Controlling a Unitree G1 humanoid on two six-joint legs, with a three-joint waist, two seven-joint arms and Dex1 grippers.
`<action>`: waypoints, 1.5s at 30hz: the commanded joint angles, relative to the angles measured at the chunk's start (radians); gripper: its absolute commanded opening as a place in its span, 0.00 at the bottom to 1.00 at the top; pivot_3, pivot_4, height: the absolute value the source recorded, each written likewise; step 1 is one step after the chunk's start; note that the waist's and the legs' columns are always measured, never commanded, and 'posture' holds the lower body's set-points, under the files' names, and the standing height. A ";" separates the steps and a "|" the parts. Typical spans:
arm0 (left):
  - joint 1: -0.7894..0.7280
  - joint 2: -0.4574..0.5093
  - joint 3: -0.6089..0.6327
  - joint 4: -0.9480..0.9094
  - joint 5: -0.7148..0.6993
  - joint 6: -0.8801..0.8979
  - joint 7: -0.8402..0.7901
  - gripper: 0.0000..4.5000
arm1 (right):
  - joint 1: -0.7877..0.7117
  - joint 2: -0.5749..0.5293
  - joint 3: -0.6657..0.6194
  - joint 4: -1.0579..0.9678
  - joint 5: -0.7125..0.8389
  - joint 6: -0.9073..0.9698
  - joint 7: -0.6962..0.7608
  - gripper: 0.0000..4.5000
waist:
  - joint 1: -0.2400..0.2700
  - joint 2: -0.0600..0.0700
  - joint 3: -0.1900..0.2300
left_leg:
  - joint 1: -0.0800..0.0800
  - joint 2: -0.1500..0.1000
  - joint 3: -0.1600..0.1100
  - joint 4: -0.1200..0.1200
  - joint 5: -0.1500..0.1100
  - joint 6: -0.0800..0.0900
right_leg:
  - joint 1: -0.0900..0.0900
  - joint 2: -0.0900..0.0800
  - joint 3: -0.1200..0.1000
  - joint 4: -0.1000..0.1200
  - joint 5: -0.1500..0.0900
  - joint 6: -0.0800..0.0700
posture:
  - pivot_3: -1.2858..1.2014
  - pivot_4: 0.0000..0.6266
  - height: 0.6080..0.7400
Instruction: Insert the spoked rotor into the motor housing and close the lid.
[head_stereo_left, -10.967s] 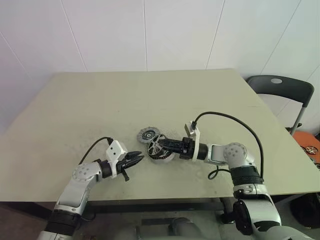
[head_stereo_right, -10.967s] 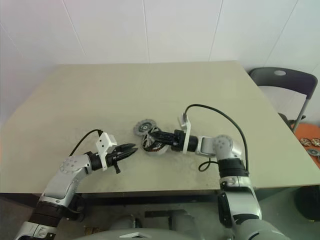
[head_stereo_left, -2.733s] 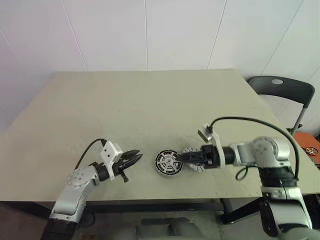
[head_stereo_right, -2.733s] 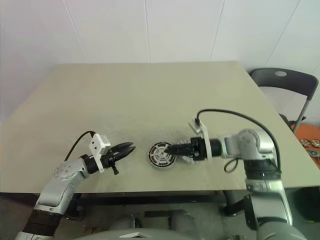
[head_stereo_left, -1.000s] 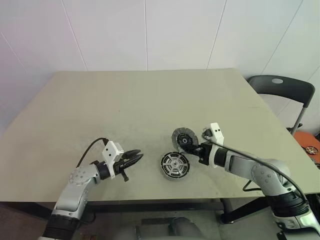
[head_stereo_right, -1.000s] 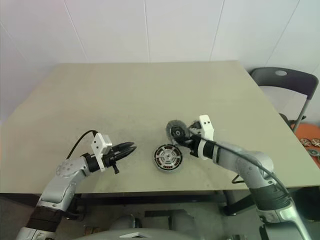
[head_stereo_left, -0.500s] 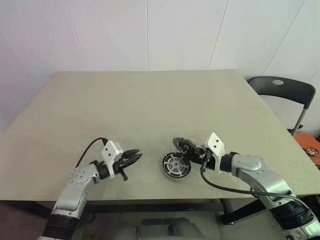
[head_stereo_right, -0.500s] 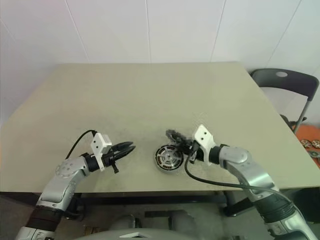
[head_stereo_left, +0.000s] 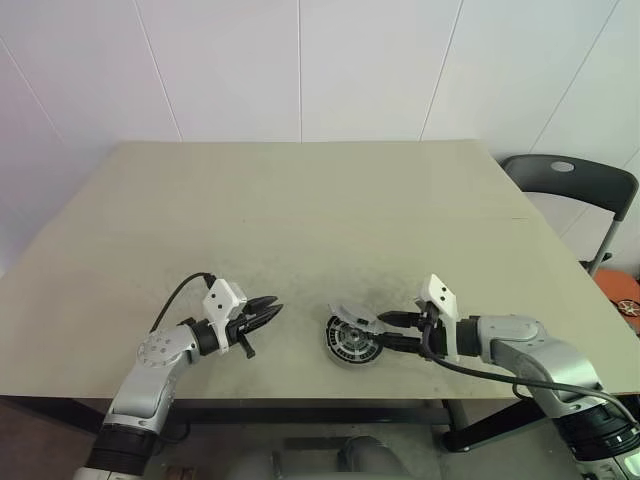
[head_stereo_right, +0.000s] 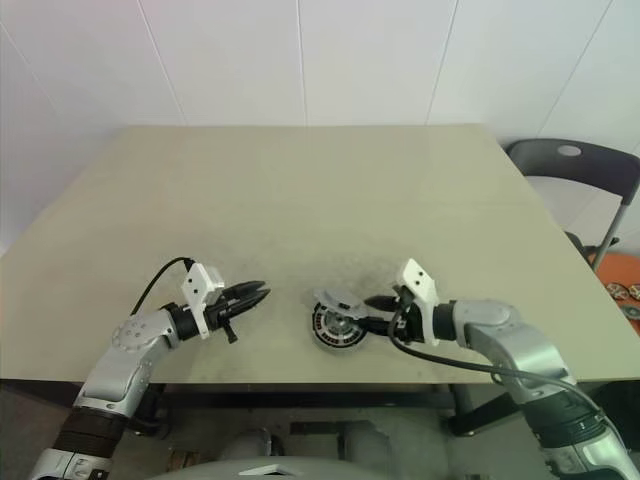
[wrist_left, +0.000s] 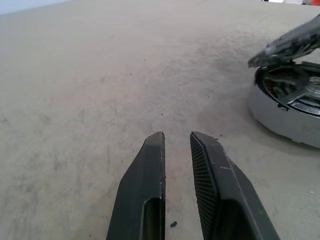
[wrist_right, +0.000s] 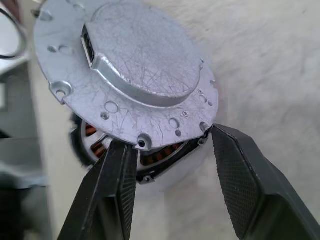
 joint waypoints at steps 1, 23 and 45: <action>-0.020 0.009 0.016 -0.006 0.004 -0.015 0.002 0.21 | -0.033 -0.032 -0.010 -0.084 0.118 0.100 0.125 0.53 | -0.001 0.000 0.000 | 0.000 0.000 0.000 0.000 0.000 0.000 | 0.000 0.000 0.000 0.000 0.000 0.000 | 0.52 0.00 1.00; -0.023 0.017 0.030 -0.069 -0.050 0.024 -0.031 0.21 | -0.137 0.073 0.057 -0.046 -0.062 0.020 0.028 0.71 | 0.011 -0.001 0.000 | -0.002 -0.002 -0.001 0.001 -0.001 0.001 | -0.001 -0.003 -0.002 0.000 0.000 0.001 | 0.52 0.00 1.00; -0.039 0.013 0.017 -0.025 -0.025 0.010 -0.025 0.21 | -0.129 0.071 0.170 -0.303 -0.135 0.148 -0.061 1.00 | 0.000 -0.001 0.000 | 0.000 -0.002 -0.001 0.003 -0.001 0.001 | 0.001 -0.002 -0.003 0.002 0.000 0.001 | 0.52 0.00 1.00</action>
